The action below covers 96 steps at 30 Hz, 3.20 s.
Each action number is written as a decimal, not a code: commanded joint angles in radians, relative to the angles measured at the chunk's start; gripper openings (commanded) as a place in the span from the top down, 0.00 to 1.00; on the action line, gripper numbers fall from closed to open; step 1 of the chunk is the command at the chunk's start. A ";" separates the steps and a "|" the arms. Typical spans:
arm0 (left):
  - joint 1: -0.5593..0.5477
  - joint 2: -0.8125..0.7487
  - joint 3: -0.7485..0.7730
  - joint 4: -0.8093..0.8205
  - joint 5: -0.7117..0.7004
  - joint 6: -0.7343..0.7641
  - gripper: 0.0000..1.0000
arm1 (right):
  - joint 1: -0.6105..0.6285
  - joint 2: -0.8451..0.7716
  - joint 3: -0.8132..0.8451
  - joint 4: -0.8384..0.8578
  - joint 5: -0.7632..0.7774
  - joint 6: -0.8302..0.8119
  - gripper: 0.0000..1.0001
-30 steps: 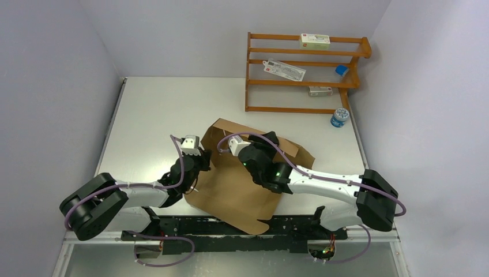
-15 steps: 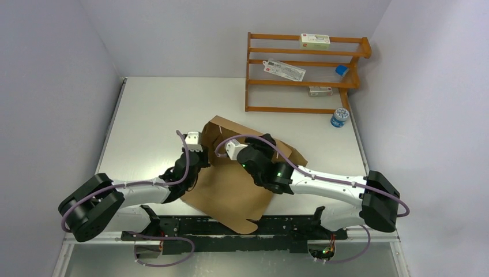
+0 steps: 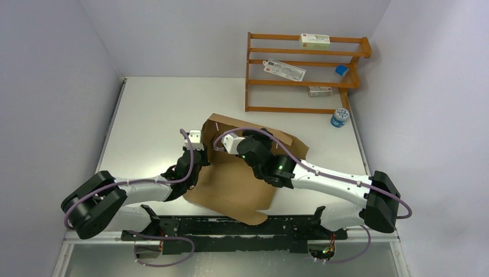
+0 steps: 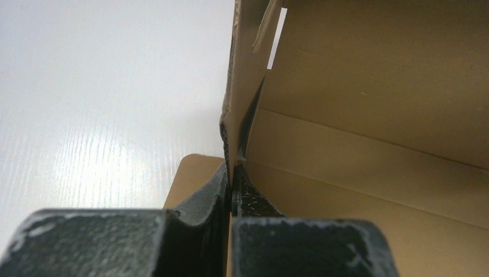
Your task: Fold the paper box
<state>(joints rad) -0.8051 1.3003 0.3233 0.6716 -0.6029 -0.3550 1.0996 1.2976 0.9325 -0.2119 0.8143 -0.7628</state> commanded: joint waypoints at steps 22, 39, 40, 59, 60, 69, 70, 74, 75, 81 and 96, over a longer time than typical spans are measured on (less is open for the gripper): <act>0.001 -0.106 -0.084 0.063 0.242 0.115 0.77 | -0.041 -0.015 -0.280 0.405 0.107 -0.390 1.00; 0.056 -0.382 0.014 -0.004 0.339 0.175 0.43 | -0.041 -0.008 -0.349 0.515 0.111 -0.565 1.00; 0.070 -0.386 0.018 0.006 0.339 0.172 0.43 | -0.041 -0.010 -0.342 0.508 0.108 -0.568 1.00; 0.567 -0.187 0.131 0.148 0.672 0.177 0.43 | -0.027 -0.018 -0.340 0.456 0.100 -0.580 1.00; 0.579 -0.167 0.136 0.146 0.691 0.177 0.43 | -0.026 -0.017 -0.340 0.457 0.099 -0.579 1.00; 0.688 0.057 0.201 0.259 0.970 0.067 0.41 | -0.026 -0.039 -0.350 0.494 0.066 -0.602 1.00; 0.700 0.075 0.210 0.257 0.983 0.068 0.40 | -0.025 -0.046 -0.350 0.483 0.061 -0.599 1.00; 0.741 0.171 0.246 0.299 1.120 0.052 0.42 | -0.024 -0.052 -0.358 0.481 0.066 -0.603 1.00; 0.742 0.194 0.258 0.295 1.152 0.059 0.43 | -0.023 -0.050 -0.359 0.484 0.068 -0.605 1.00; 0.741 0.280 0.230 0.389 1.333 0.013 0.47 | -0.021 -0.033 -0.353 0.496 0.071 -0.614 1.00; 0.611 0.203 0.065 0.398 1.374 0.030 0.56 | -0.014 0.005 -0.348 0.520 0.128 -0.626 1.00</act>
<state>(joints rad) -0.1524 1.5509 0.4210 1.0645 0.7517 -0.3717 1.0756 1.2938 0.5926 0.3202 0.9325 -1.3521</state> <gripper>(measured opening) 0.451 0.026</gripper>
